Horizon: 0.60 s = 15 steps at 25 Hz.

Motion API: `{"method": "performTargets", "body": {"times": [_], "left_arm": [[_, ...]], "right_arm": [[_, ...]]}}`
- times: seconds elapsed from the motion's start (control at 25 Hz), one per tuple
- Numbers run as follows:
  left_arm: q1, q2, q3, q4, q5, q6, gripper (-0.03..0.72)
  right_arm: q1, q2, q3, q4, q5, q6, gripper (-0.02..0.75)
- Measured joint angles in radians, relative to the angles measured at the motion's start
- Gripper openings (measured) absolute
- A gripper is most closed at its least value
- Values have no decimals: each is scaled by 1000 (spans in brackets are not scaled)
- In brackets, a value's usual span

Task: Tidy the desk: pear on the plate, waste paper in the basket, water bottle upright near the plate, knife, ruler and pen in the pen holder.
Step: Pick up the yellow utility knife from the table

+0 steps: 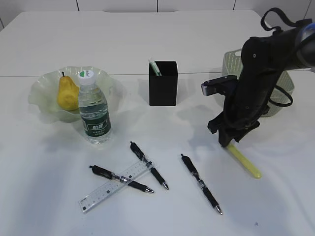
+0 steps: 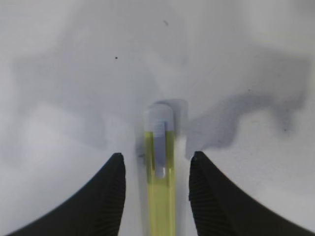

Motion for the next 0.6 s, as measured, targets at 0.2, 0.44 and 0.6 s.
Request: {"method": "performTargets", "body": {"times": [0.2, 0.44, 0.6], "left_arm": [[0, 0, 0, 0, 0, 0, 528], [0, 0, 0, 0, -3, 0, 528], [0, 0, 0, 0, -4, 0, 528]], "right_arm": [[0, 9, 0, 0, -4, -2, 326], [2, 20, 0, 2, -8, -2, 326], [2, 35, -2, 2, -8, -2, 326]]}}
